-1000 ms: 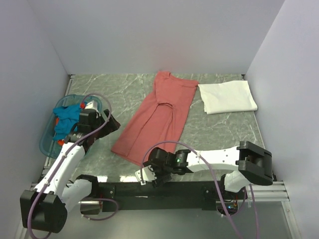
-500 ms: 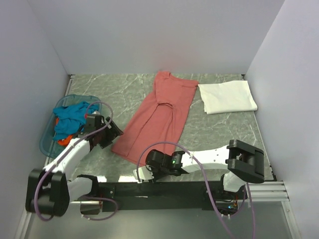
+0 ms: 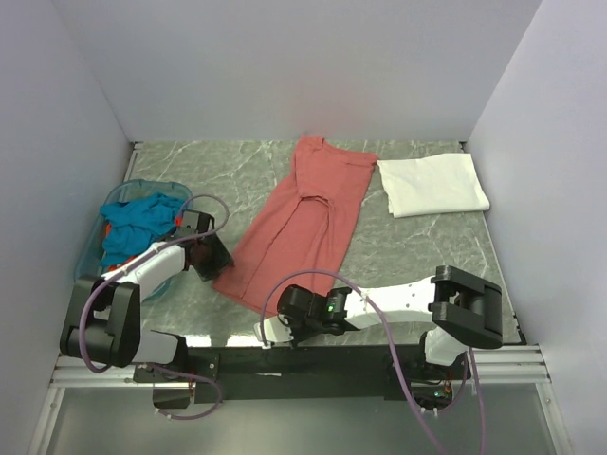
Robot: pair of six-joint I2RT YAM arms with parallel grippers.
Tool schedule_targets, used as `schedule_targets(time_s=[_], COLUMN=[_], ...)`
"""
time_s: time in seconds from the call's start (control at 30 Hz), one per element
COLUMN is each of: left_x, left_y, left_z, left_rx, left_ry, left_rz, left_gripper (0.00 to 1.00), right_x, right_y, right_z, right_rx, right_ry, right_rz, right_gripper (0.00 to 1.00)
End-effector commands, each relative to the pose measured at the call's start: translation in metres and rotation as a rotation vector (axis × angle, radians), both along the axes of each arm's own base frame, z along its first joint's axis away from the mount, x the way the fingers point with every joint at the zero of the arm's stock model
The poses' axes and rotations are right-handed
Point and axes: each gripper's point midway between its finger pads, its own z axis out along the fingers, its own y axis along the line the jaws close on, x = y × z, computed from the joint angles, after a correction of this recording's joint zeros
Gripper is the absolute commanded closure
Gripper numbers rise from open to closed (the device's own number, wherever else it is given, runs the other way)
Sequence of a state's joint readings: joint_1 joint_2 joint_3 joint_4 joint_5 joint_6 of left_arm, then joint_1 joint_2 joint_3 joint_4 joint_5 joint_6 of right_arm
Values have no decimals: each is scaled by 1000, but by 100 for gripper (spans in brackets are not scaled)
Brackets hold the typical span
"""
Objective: Fold and stack the t-shirts
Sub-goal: Fold the tshirt
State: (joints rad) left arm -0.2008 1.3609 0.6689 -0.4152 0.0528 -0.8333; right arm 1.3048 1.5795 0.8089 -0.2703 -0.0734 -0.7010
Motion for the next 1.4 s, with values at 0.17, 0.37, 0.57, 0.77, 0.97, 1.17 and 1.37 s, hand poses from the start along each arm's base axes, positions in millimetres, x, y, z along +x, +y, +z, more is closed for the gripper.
schedule_targets(time_s=[0.17,0.37,0.57,0.77,0.97,1.17,1.37], left_x=[-23,-47,-89,-129,-138,-130,-133], left_y=[-12,-28,-65,-103,-114,-113,-125], left_z=[4,14,26,29,37,76,145], left_rx=[31,-30,-155,-268,-241,-234,-229], left_ry=[48,66,82,111,75,-107,-356], left_rz=[-67,-107,-167,-224,-260,-412,-701], left_gripper=[79,100,99,99,94,34,25], right_x=[-16,-30,-44,-57,-62,-61,-60], right_y=[-24,-45,-84,-115,-127,-134,-137], right_z=[5,15,22,26,25,21,17], right_rx=[-24,-30,-78,-121,-128,-122,-112], right_ry=[36,63,63,89,101,87,69], right_rz=[55,132,238,310,311,299,304], right_gripper=[95,98,99,100,100,100,100])
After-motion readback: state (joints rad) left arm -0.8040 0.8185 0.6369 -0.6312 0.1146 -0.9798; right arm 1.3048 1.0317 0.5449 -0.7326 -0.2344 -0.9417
